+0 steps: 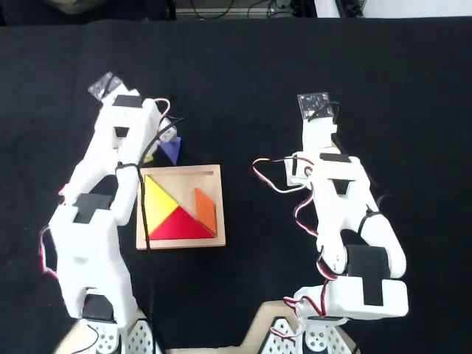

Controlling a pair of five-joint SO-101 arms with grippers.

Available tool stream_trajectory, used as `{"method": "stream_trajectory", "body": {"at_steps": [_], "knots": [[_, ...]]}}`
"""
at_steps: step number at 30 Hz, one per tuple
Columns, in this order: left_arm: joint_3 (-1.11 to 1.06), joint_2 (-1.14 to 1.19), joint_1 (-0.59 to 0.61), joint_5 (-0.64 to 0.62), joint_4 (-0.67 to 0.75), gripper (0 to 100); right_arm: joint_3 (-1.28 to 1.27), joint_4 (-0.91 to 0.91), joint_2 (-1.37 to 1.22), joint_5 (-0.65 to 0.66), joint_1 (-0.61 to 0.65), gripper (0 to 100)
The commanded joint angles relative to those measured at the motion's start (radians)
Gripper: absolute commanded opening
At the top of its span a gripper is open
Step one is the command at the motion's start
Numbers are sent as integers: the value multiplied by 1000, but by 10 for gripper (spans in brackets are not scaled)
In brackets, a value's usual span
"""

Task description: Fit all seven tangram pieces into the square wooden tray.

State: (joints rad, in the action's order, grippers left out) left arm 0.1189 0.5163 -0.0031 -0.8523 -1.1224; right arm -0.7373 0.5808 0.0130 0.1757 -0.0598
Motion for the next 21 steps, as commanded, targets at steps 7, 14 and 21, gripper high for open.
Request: {"method": "stream_trajectory", "body": {"at_steps": [7, 14, 21], "knots": [[266, 98, -76, -43, -66, 241, 47, 2, 2, -2, 15, 11], [291, 101, -71, -12, -110, 334, 47, 2, 2, -2, 15, 11], [237, 101, -58, -26, -110, 327, 47, 2, 2, -2, 15, 11]]}}
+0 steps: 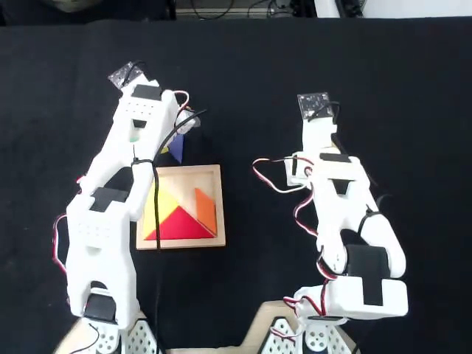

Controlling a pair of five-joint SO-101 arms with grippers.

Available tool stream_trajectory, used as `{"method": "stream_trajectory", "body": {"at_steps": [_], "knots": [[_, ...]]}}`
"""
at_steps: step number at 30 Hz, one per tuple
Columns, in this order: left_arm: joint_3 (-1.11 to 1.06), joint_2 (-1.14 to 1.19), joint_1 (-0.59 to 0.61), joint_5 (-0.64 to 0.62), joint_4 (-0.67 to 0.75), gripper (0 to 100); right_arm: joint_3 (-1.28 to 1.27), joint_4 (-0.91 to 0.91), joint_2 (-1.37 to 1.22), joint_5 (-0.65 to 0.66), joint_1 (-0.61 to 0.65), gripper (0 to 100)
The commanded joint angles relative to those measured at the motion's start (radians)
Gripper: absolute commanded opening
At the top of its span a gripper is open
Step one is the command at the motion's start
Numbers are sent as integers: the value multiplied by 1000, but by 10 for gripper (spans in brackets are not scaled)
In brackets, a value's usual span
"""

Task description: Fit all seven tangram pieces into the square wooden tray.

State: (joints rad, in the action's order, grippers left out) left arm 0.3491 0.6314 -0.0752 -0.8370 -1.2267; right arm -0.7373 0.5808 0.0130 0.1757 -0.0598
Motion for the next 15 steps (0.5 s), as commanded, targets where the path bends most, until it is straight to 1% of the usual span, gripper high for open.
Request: {"method": "stream_trajectory", "body": {"at_steps": [1, 3, 9, 12, 15], "knots": [[7, -14, 13, -60, -5, 327, 47, 2, 2, -2, 15, 11], [4, -14, 8, -78, 2, 327, 47, 3, 2, -2, 15, 11], [5, -8, 16, -80, 5, 325, 47, 3, 2, -2, 15, 11], [22, 48, 31, -80, 11, 324, 45, 3, 2, -2, 15, 11], [84, 124, 39, -77, 14, 324, 45, 3, 2, -2, 15, 11]]}}
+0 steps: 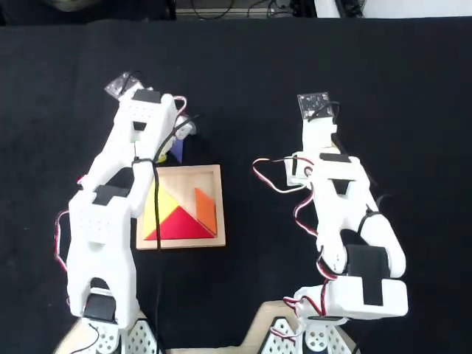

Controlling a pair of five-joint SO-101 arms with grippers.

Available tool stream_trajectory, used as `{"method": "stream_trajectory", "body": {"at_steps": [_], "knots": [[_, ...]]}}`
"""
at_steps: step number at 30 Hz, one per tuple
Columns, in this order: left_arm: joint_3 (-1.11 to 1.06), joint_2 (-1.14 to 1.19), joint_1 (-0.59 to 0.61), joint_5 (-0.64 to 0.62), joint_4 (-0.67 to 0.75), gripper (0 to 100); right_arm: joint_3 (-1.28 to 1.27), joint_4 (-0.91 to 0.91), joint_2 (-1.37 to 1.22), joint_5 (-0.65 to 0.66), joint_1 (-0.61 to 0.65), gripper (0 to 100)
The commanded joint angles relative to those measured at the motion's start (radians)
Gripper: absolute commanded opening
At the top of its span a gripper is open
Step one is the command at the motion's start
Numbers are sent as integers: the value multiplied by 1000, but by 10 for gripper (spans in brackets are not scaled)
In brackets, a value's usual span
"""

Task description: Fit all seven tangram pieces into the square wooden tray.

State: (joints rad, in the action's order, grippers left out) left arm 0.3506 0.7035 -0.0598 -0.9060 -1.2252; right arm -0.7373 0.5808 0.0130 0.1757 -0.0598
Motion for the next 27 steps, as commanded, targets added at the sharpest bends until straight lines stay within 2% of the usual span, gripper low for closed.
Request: {"method": "stream_trajectory", "body": {"at_steps": [1, 5, 9, 27], "knots": [[102, 71, 22, -8, 3, 324, 45, 3, 2, -2, 15, 11], [220, 109, 5, -6, -130, 324, 45, 3, 2, -2, 15, 11], [298, 133, 8, -5, -207, 324, 45, 3, 2, -2, 15, 11], [404, 227, 48, -9, -213, 324, 41, 3, 2, -2, 15, 11]]}}
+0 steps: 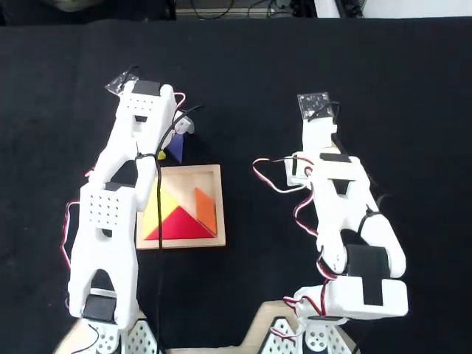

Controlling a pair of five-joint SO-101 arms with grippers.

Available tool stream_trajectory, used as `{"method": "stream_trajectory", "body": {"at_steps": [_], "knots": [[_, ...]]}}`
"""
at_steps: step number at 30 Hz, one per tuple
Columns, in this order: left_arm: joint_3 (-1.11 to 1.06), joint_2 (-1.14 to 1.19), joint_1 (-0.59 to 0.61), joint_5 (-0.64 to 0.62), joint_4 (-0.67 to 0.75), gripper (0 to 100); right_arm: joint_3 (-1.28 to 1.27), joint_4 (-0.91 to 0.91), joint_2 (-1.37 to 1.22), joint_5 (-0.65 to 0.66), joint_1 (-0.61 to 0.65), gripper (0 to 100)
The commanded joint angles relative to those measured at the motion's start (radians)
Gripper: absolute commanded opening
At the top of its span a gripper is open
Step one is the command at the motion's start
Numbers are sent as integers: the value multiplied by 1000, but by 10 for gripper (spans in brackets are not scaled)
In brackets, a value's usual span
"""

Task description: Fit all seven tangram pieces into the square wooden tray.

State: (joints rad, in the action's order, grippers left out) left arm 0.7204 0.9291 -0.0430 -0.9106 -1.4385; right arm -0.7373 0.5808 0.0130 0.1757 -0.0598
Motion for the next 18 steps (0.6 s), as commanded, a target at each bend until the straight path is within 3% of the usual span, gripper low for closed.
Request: {"method": "stream_trajectory", "body": {"at_steps": [1, 18], "knots": [[31, 2, 30, -5, 0, 324, 41, 3, 2, -2, 15, 11], [25, 2, 59, -6, -14, 268, 41, 3, 2, -2, 15, 11]]}}
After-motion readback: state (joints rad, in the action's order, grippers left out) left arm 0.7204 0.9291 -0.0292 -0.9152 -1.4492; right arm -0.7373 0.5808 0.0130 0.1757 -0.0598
